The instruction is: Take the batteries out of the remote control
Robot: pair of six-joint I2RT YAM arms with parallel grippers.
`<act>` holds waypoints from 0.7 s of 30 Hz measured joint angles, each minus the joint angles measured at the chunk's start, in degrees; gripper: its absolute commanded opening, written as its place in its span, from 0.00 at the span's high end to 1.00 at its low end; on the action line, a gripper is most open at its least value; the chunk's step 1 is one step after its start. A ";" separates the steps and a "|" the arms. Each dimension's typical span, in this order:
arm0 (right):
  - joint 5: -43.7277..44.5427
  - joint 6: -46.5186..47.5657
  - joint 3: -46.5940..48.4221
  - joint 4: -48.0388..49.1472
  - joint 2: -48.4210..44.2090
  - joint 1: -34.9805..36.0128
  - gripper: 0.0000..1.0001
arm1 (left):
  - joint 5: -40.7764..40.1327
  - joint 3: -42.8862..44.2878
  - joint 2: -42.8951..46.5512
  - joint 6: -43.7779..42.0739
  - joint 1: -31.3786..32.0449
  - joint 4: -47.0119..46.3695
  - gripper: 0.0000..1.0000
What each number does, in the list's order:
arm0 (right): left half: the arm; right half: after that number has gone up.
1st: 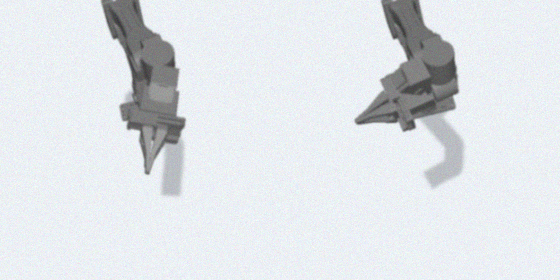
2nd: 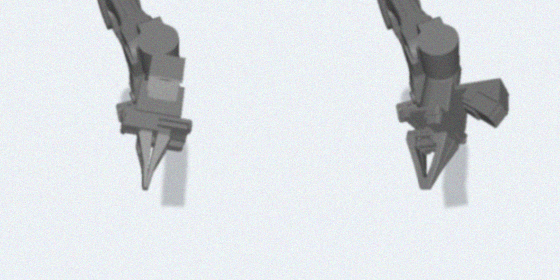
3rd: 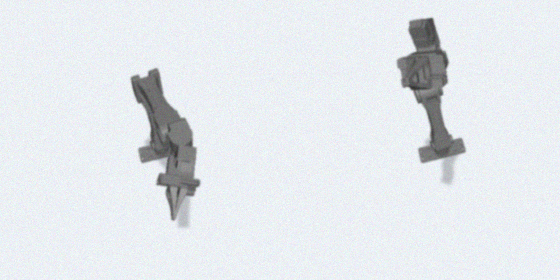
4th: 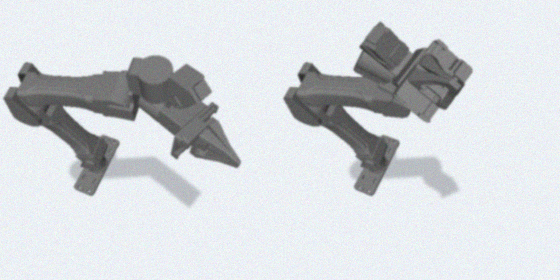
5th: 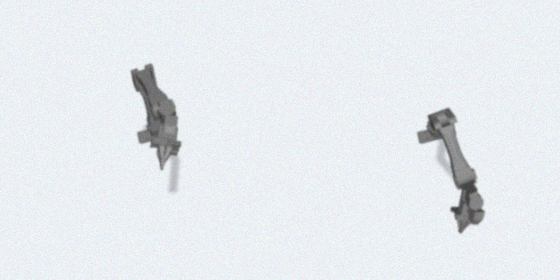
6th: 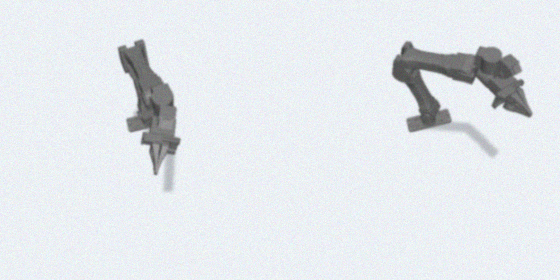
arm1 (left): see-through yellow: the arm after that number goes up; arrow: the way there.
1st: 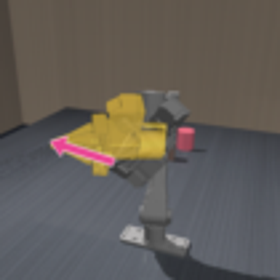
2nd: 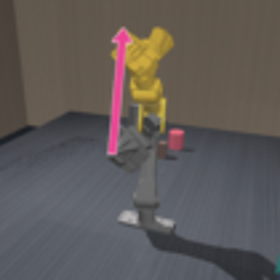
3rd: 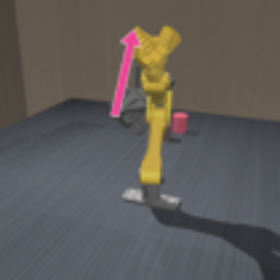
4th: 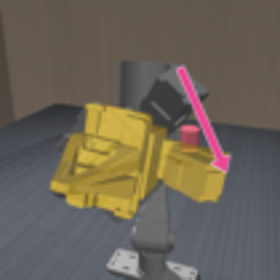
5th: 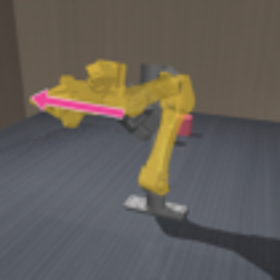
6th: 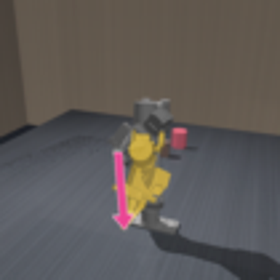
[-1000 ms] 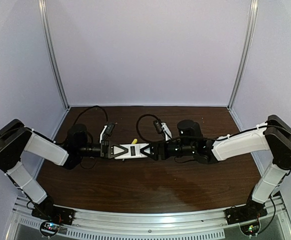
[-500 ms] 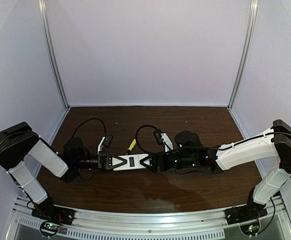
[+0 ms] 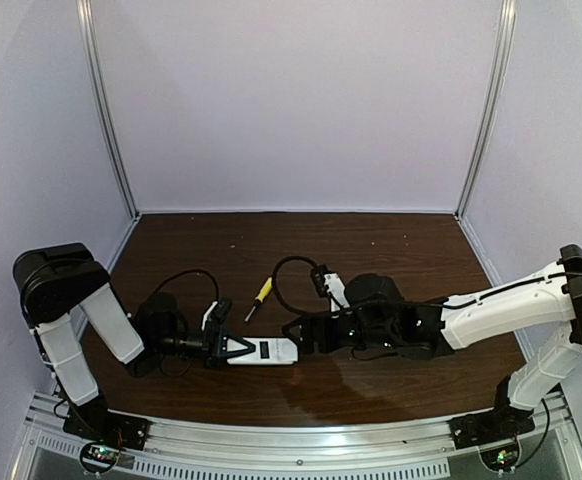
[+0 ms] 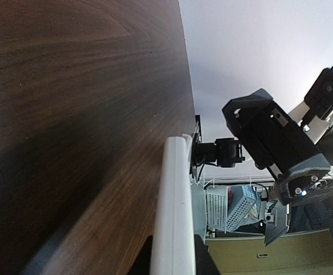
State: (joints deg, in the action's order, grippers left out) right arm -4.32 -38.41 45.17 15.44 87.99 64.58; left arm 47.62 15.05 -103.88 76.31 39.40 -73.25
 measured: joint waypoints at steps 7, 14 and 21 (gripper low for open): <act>3.91 -2.60 0.33 -4.39 0.00 0.74 0.20 | 0.00 -0.02 -0.02 2.05 0.20 -0.24 1.00; 4.33 -4.68 0.33 -5.51 0.09 1.92 0.20 | 0.22 0.37 0.76 2.23 1.22 -0.22 1.00; 3.50 -6.12 0.61 -4.85 2.75 2.16 0.24 | 0.02 0.92 6.56 -0.87 2.01 0.04 1.00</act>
State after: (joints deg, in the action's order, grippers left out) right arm -0.82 -44.53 45.78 10.59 90.74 66.74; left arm 47.64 15.97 -97.32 75.44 41.41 -73.21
